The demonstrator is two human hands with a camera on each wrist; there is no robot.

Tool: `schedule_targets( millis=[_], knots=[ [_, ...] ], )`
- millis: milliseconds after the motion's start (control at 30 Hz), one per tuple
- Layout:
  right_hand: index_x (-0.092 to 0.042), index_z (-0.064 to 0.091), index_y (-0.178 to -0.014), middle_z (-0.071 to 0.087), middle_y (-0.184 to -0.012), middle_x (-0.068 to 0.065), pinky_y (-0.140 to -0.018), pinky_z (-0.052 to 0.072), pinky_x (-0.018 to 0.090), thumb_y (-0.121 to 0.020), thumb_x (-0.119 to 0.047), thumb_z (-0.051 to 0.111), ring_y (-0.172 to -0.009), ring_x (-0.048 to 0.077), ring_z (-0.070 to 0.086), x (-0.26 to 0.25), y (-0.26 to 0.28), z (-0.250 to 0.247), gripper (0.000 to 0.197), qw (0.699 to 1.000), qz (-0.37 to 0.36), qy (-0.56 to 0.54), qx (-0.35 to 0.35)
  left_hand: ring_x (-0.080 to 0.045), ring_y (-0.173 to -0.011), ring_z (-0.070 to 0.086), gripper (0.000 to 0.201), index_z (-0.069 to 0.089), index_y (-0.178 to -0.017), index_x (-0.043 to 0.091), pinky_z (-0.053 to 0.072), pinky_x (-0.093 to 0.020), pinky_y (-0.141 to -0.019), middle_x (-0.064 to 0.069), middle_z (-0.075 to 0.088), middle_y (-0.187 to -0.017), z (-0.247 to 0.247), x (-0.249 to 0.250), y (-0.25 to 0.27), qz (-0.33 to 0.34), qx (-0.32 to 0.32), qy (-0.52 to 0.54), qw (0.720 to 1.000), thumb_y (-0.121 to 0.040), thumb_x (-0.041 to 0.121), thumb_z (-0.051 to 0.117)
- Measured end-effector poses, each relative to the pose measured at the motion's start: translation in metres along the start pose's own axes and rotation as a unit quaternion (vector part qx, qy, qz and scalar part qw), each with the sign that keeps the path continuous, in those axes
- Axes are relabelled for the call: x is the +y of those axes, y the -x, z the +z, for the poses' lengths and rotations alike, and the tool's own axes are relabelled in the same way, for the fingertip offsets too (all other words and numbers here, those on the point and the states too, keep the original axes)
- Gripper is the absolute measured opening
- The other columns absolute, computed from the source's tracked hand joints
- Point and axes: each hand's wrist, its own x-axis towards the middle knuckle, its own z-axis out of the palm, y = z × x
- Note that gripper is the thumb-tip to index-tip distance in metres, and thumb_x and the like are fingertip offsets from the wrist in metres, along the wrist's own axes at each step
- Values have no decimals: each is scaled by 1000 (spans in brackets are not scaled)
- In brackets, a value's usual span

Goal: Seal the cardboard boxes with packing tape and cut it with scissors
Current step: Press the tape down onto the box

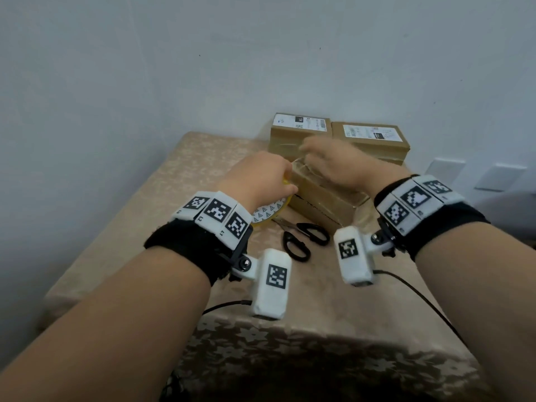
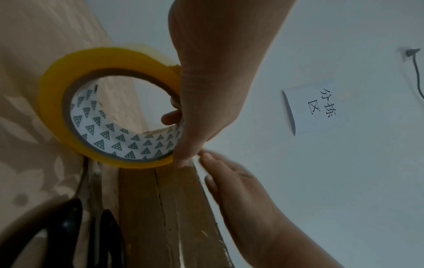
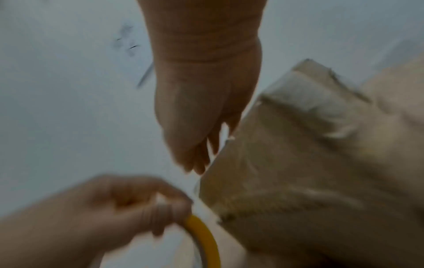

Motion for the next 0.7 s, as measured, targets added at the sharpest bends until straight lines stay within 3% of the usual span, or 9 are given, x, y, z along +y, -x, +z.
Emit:
schedule_targets(
  millis=[67,133,200,267,367,467,567,700],
  knots=[
    [-16,19,-152,14,-160,2,-117,6,35,-103,-40,29,-147,15,11,0,10,10,56,990,-29,63,-121,-21,-95,56,34,62,-113,18,43,-30,-74,-3,64,-106,-1,0,2,-3,0,6,1000,-90,43,55],
    [-23,3,-154,-2,-161,-6,-117,-4,48,-98,-57,24,-148,12,-3,5,13,14,69,982,28,108,-154,-22,-96,58,35,63,-111,17,46,-33,-77,-3,64,-105,-2,0,4,-9,-1,18,1000,-89,43,56],
    [-25,-1,-154,-6,-161,-8,-116,-6,55,-94,-66,22,-148,12,-6,6,12,13,76,977,74,117,-163,-21,-97,58,34,64,-111,21,49,-37,-82,-1,64,-106,-3,-4,8,-15,-8,37,999,-88,45,56],
    [-26,1,-154,-5,-161,-9,-115,-7,56,-93,-67,14,-147,11,-6,1,11,12,74,979,93,80,-163,-20,-99,59,37,63,-117,26,50,-38,-84,1,64,-109,-1,-11,10,-16,-8,67,998,-87,47,55],
    [-28,12,-153,7,-161,-8,-116,-4,56,-98,-58,4,-148,13,2,-8,11,9,63,983,136,-17,-118,-18,-109,55,48,52,-130,21,42,-27,-86,2,58,-122,-1,-21,18,-16,16,136,990,-87,43,59],
    [-28,20,-152,16,-160,-3,-115,7,59,-98,-58,10,-146,22,15,-17,6,17,62,982,169,29,-76,-16,-91,52,43,48,-121,18,36,-27,-68,3,54,-103,0,-26,27,-26,43,186,981,-86,38,63],
    [-29,30,-148,30,-154,3,-110,18,63,-97,-55,19,-140,28,27,-25,1,29,58,979,168,99,-54,-12,-82,49,34,52,-112,21,35,-21,-61,12,52,-87,4,-29,32,-22,50,209,976,-85,37,65],
    [-28,33,-144,32,-150,7,-107,16,68,-97,-46,20,-140,28,27,-27,1,35,52,979,164,110,-48,-15,-96,54,33,60,-112,20,42,-28,-76,2,62,-106,-2,-26,34,-5,41,186,982,-85,37,65]
  ],
)
